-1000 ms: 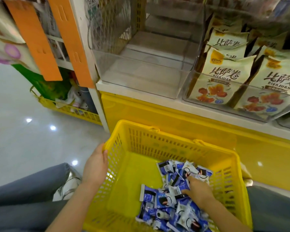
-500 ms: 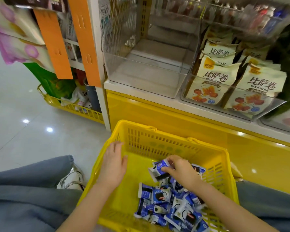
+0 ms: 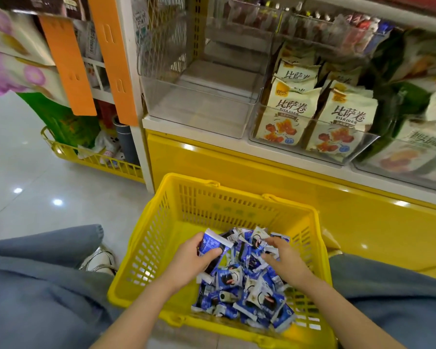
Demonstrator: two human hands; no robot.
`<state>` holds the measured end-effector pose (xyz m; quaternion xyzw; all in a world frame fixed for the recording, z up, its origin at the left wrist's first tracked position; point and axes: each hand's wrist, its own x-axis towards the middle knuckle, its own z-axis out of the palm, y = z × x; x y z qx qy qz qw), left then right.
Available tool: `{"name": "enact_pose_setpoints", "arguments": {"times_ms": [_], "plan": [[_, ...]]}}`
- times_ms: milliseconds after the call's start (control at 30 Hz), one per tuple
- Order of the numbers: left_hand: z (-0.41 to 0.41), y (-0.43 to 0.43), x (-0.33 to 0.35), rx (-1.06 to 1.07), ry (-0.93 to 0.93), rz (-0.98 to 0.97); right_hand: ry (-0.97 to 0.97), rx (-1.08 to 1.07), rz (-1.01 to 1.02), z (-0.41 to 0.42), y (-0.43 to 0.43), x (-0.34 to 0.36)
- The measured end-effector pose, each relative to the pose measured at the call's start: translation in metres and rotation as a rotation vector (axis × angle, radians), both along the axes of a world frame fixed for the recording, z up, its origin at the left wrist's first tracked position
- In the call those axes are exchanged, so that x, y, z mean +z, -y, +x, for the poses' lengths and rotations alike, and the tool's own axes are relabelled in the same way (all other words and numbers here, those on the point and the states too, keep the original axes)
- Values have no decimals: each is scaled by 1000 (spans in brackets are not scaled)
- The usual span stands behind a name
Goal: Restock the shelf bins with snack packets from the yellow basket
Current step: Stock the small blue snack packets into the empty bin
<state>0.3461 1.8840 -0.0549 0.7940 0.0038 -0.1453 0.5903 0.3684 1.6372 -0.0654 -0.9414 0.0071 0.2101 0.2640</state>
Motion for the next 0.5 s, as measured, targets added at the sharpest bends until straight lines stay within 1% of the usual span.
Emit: {"name": "enact_pose_setpoints", "arguments": {"times_ms": [33,67,133,200,300,500], "plan": [[-1,-1,-1,18,-4,10,-91,28,-55,-5,9,-10],[-1,-2,-2,35,-11,16,-181,48,-69,-11,14,-19],[-3,-3,-3,55,-17,20,-282,121,-79,-21,17,-33],[-4,-3,-5,57,-17,41,-259,277,-193,-27,10,-43],[-6,0,-8,59,-59,47,-151,511,-437,-36,-5,-48],[-11,3,-13,26,-89,65,-160,615,-593,-38,-19,-45]]}}
